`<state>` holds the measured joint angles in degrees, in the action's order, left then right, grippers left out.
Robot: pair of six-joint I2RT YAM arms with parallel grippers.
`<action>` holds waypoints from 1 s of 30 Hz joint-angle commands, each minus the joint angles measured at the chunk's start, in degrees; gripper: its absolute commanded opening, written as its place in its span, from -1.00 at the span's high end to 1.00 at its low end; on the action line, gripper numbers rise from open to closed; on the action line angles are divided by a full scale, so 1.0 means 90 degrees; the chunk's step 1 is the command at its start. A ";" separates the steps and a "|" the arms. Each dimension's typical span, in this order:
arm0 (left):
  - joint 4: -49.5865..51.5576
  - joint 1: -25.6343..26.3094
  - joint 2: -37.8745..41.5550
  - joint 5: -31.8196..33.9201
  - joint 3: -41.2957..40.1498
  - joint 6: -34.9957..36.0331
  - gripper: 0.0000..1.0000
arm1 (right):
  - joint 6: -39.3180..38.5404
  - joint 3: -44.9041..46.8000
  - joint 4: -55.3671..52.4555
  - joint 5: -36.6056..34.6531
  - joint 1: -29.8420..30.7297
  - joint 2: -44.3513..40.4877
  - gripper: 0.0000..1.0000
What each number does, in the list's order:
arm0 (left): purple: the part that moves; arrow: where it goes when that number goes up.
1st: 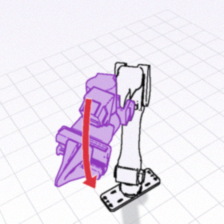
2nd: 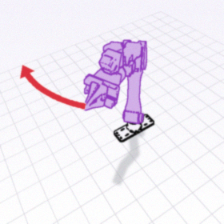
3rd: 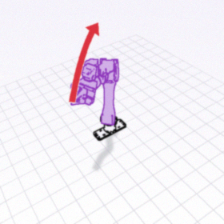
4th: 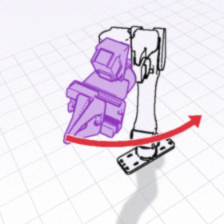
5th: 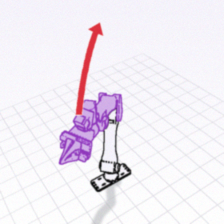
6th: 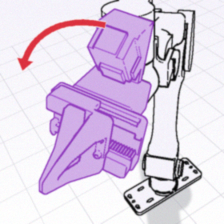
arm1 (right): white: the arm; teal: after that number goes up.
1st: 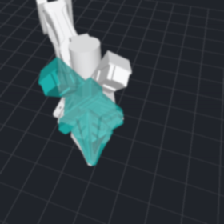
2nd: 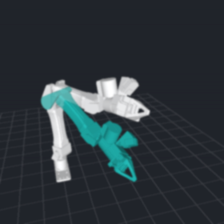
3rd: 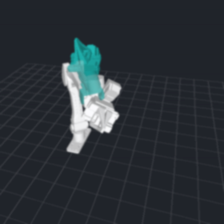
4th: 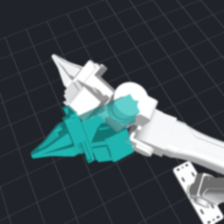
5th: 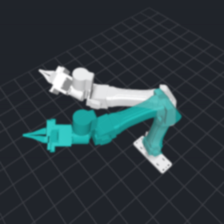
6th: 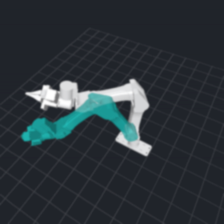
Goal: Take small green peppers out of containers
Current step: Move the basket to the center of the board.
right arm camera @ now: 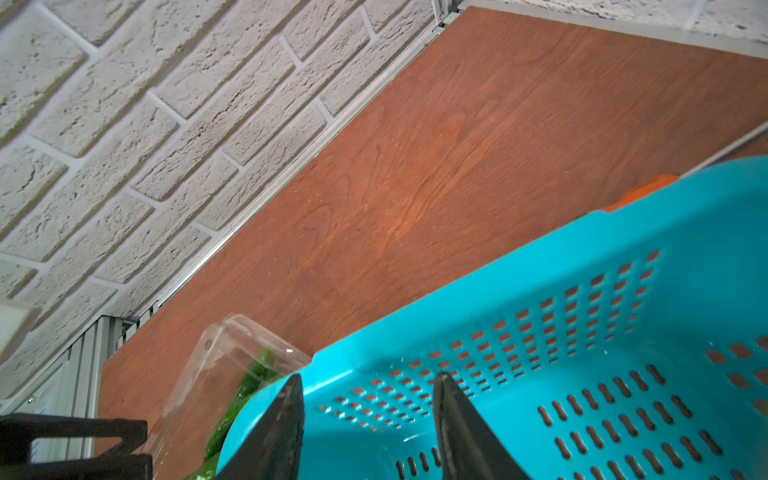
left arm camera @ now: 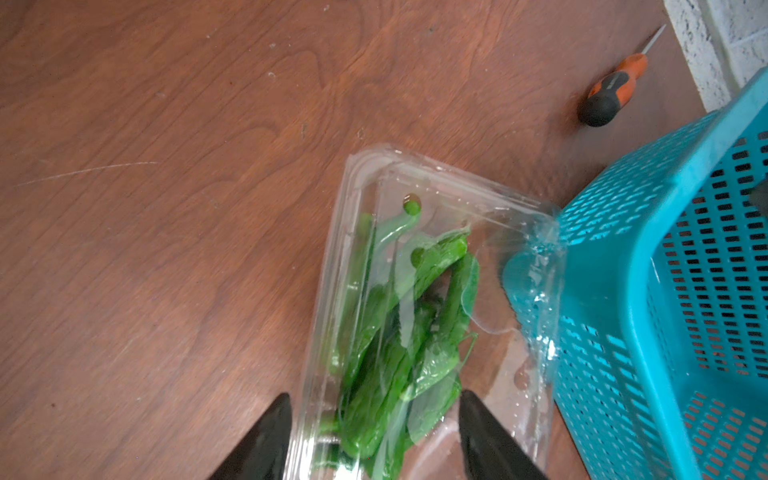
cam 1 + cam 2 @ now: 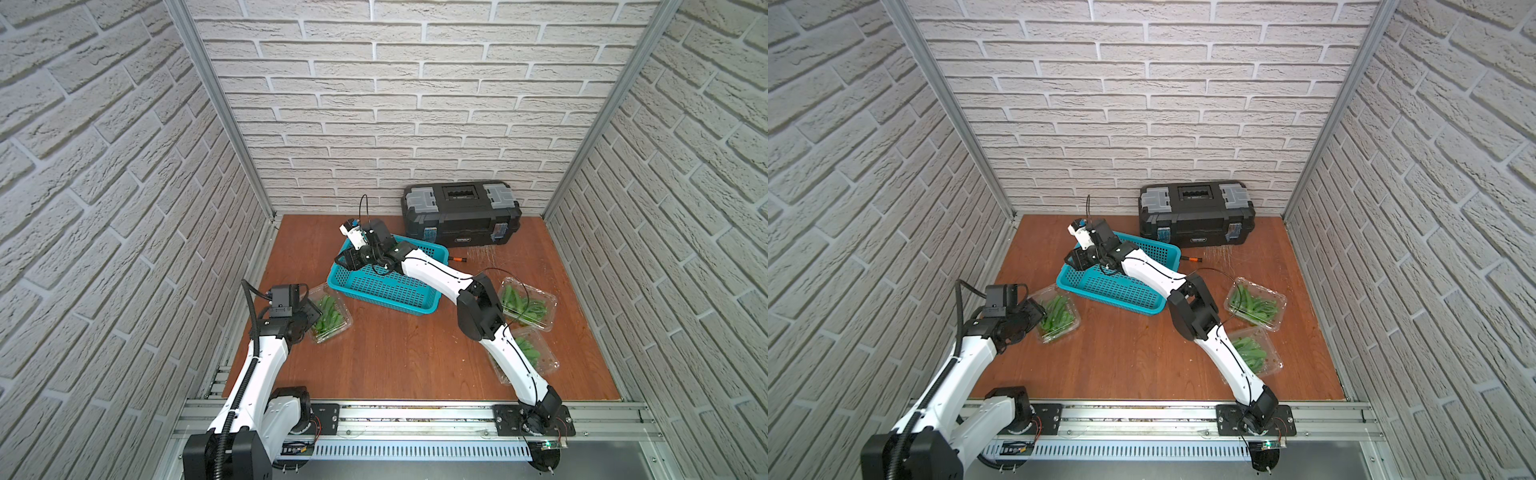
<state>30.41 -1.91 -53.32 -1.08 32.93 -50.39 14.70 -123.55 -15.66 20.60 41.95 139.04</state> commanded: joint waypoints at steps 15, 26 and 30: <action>-0.0235 -0.0249 -0.0413 0.0078 0.0170 0.0252 -0.32 | 0.0003 0.6039 0.0287 -0.1902 0.0146 -0.4989 -0.10; -0.0235 -0.0281 -0.0438 0.0209 0.0126 0.0354 -0.33 | 0.1723 0.6562 -0.1186 -0.5022 -0.0626 -0.5600 -0.14; -0.0216 -0.0280 -0.0494 0.0187 0.0174 0.0428 -0.34 | 0.2003 0.6751 -0.0941 -0.4439 -0.1007 -0.5439 -0.16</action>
<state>29.58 -4.08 -57.34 0.08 33.08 -47.75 28.03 -64.12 -23.38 -19.14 34.30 89.01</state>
